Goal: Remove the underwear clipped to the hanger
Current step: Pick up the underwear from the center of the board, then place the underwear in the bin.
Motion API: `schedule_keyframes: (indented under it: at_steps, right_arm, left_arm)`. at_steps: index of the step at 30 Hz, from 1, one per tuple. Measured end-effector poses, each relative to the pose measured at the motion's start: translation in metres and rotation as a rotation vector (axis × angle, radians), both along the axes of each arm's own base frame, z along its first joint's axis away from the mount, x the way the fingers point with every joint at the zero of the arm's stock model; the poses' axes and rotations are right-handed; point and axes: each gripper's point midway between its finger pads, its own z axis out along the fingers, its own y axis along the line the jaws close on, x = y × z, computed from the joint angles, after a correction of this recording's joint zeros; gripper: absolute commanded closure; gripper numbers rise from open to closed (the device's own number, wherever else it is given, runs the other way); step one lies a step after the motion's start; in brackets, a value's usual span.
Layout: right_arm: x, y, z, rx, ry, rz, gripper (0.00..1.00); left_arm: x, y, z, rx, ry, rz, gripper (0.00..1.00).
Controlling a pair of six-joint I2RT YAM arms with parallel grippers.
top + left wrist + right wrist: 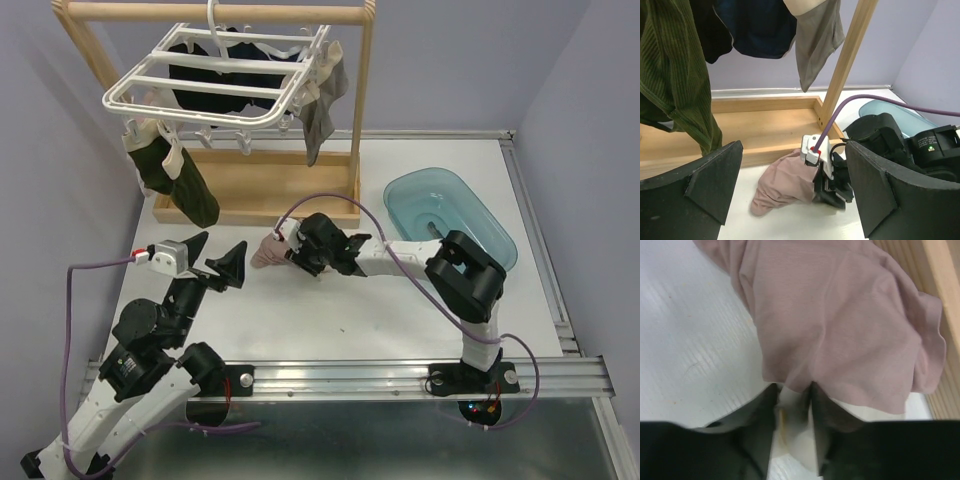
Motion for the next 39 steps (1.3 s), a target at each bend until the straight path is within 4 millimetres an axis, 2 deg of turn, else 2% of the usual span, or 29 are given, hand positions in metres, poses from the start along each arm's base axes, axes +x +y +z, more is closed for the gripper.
schedule_keyframes:
  at_steps: [1, 3, 5, 8, 10, 12, 14, 16, 18, 21, 25, 31, 36, 39]
  right_arm:
    - [0.001, -0.003, -0.002, -0.013, -0.004, -0.010, 0.84]
    - [0.003, -0.006, 0.001, -0.024, -0.017, -0.018, 0.97]
    - [0.004, -0.009, 0.009, -0.029, -0.035, -0.014, 0.99]
    - [-0.006, -0.018, 0.032, -0.040, -0.057, 0.060, 1.00]
    - [-0.022, -0.030, 0.054, -0.028, -0.066, 0.148, 0.99]
    - [-0.038, -0.049, 0.087, 0.002, -0.096, 0.225, 0.99]
    - [-0.042, -0.067, 0.124, 0.061, -0.144, 0.255, 0.99]
    - [-0.036, -0.093, 0.166, 0.138, -0.206, 0.241, 1.00]
    - [-0.023, -0.124, 0.203, 0.204, -0.277, 0.184, 0.99]
    - [-0.001, -0.175, 0.236, 0.255, -0.345, 0.050, 0.99]
    - [0.007, -0.214, 0.254, 0.293, -0.363, -0.067, 1.00]
    - [0.009, -0.254, 0.277, 0.344, -0.397, -0.216, 0.99]
    - [0.011, -0.276, 0.294, 0.378, -0.437, -0.325, 0.99]
    - [0.017, -0.286, 0.296, 0.389, -0.453, -0.384, 1.00]
  left_arm:
    - [0.000, 0.000, -0.001, 0.003, 0.003, 0.000, 0.05]
    - [0.000, 0.000, -0.003, 0.008, 0.009, 0.000, 0.05]
    - [0.001, -0.001, -0.004, 0.010, 0.012, -0.001, 0.05]
    - [0.001, -0.001, -0.004, 0.010, 0.016, -0.001, 0.05]
    - [0.001, -0.001, -0.005, 0.011, 0.017, -0.001, 0.05]
    - [0.001, -0.001, -0.005, 0.011, 0.019, -0.001, 0.05]
    - [0.001, -0.001, -0.006, 0.011, 0.020, -0.002, 0.05]
    - [0.001, -0.001, -0.006, 0.011, 0.021, -0.002, 0.05]
    - [0.001, -0.001, -0.006, 0.011, 0.021, -0.002, 0.05]
    - [0.001, -0.001, -0.006, 0.012, 0.022, -0.002, 0.05]
    - [0.001, -0.001, -0.007, 0.014, 0.024, -0.002, 0.05]
    - [0.001, -0.001, -0.007, 0.014, 0.024, -0.001, 0.05]
    - [0.001, -0.001, -0.007, 0.014, 0.024, -0.001, 0.05]
    - [0.001, -0.001, -0.007, 0.014, 0.024, -0.001, 0.05]
